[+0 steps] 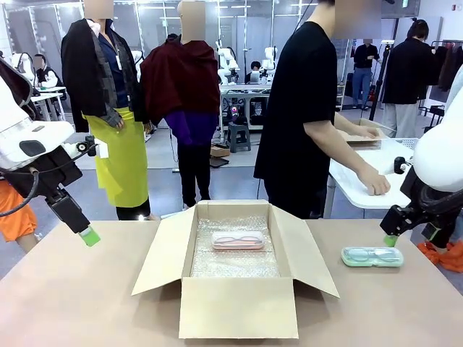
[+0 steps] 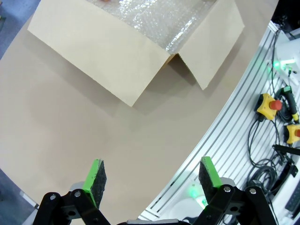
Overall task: Pack the glasses set securely to prepare it for shipping.
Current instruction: Put the Glasses case from the right side of the table into the Package Box.
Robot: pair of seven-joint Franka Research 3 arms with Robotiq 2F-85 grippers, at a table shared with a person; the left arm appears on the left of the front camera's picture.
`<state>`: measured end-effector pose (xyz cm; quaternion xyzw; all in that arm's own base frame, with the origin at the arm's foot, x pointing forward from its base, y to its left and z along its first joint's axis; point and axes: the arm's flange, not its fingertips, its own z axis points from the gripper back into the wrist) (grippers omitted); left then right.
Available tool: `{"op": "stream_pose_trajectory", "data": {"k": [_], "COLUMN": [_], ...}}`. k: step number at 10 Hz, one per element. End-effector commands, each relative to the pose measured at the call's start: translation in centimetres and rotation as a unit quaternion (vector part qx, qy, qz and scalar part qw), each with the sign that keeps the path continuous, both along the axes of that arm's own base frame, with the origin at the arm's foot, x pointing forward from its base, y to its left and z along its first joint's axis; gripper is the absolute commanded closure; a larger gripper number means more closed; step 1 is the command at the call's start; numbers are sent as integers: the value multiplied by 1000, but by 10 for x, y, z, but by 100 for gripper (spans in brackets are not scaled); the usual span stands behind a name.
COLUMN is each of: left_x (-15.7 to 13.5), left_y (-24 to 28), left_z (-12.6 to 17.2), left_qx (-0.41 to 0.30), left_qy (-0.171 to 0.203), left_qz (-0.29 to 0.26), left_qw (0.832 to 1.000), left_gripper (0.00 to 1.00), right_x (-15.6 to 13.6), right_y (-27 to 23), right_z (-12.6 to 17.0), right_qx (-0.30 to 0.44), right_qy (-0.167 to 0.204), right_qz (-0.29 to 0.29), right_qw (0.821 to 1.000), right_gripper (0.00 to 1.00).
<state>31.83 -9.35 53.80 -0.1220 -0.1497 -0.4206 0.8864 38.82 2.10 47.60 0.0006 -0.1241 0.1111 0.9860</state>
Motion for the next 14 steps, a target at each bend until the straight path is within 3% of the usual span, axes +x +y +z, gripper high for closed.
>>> {"op": "stream_pose_trajectory", "data": {"k": [1, 6, 7, 8, 10, 13, 14], "left_x": [-1, -1, -1, -1, -1, -1, -1], "left_y": [0, 0, 0, 0, 0, 0, 0], "left_z": [2, 2, 2, 2, 2, 2, 2], "left_qx": [-9, -9, -9, -9, -9, -9, -9], "left_qy": [0, 0, 0, 0, 0, 0, 0], "left_qz": [2, 2, 2, 2, 2, 2, 2], "left_qw": [1000, 1000, 1000, 1000, 1000, 1000, 1000], "left_gripper": [0, 0, 0, 0, 0, 0, 0], "right_x": [28, 99, 109, 117, 129, 151, 157], "right_y": [-1, 1, -1, -3, -10, -19, -17], "right_z": [3, 7, 5, 2, -1, -9, -19], "right_qx": [-13, -38, -34, -52, -95, -91, -98], "right_qy": [12, 34, 44, 67, 75, 58, 52], "right_qz": [0, 8, 22, 94, 276, 515, 587], "right_qw": [1000, 999, 998, 992, 954, 851, 802], "right_gripper": [0, 0, 0, 0, 0, 0, 0]}}
